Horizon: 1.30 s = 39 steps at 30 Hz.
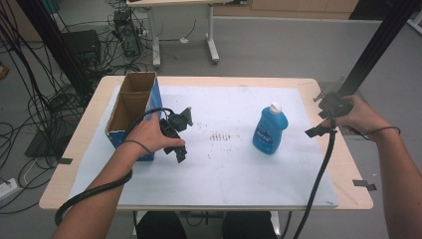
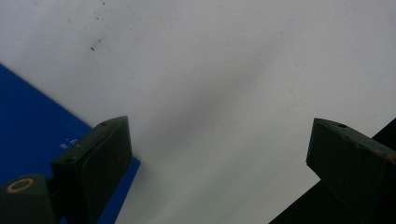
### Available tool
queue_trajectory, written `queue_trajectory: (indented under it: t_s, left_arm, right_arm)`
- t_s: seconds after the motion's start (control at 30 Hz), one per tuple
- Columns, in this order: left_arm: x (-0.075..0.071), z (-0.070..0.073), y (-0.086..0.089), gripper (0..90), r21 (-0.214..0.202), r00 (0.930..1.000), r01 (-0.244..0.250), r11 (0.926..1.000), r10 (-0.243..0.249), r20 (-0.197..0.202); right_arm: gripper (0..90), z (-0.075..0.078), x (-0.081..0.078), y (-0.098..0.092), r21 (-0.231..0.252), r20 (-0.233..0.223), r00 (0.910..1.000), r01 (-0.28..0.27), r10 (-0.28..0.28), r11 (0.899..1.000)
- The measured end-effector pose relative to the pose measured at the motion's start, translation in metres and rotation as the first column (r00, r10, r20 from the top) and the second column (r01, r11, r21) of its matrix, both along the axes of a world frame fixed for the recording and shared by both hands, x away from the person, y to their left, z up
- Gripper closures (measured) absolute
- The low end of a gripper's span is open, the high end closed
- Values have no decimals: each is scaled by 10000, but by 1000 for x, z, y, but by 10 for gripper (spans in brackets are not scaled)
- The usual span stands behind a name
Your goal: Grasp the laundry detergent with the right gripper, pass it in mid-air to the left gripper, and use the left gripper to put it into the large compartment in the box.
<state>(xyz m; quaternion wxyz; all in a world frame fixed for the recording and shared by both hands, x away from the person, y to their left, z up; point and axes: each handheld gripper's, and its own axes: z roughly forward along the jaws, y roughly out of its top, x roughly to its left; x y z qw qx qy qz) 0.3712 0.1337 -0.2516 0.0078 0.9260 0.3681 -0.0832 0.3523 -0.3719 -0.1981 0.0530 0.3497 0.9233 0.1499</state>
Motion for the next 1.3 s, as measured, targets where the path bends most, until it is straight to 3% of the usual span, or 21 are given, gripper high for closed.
queue_trajectory:
  t_s: [0.3, 0.57, 1.3]
  left_arm:
    - [2, -2, 2, 74, -127, 9999, -93, 9999, 92, -90]
    - [2, -4, -2, 73, 24, 10000, 9, 10000, -8, -68]
    - [3, -4, -6, 74, 83, 10000, 7, 10000, -6, -33]
  right_arm:
    - [48, -2, -1, -3, 99, 6, 10000, 5, -5, 10000]
    - [51, -6, -4, -4, 105, -96, 9999, -52, 53, 9999]
    - [51, -26, -27, -21, 797, -102, 9998, 171, -164, 9967]
